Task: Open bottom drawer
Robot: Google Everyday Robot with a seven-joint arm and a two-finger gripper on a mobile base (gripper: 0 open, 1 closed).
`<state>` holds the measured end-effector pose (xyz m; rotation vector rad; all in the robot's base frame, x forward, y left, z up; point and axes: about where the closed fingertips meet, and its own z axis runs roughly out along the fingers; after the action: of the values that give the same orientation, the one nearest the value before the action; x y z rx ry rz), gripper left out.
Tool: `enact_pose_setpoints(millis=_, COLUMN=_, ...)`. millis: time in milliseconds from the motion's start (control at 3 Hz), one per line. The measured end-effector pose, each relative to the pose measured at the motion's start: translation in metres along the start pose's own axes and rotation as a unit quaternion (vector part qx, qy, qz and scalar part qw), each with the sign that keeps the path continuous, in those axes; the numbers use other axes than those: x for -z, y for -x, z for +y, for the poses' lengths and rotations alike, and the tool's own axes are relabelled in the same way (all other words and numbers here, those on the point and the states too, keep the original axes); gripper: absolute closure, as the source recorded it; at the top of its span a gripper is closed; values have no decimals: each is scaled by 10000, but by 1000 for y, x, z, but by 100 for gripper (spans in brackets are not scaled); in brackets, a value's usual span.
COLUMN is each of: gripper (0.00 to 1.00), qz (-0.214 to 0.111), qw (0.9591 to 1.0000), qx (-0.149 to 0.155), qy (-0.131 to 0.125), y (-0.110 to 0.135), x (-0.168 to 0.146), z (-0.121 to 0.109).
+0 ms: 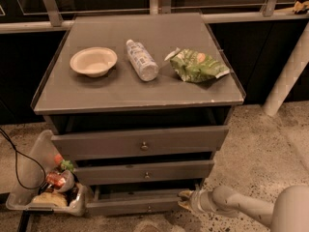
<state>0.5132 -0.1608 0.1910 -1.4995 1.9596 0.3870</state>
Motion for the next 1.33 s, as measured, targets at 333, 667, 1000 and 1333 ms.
enact_pose_setpoints(millis=333, gripper=82, qz=0, qw=10000, qx=0, qy=0, y=0, x=0, z=0)
enact_pose_setpoints(millis=667, gripper=59, qz=0, qw=10000, qx=0, qy=1, y=0, x=0, z=0)
enact_pose_setpoints(millis=1000, gripper=35, qz=0, qw=10000, qx=0, qy=1, y=0, x=0, z=0)
enact_pose_setpoints(millis=1333, gripper=10, qz=-1, qw=10000, qx=0, qy=1, y=0, x=0, z=0)
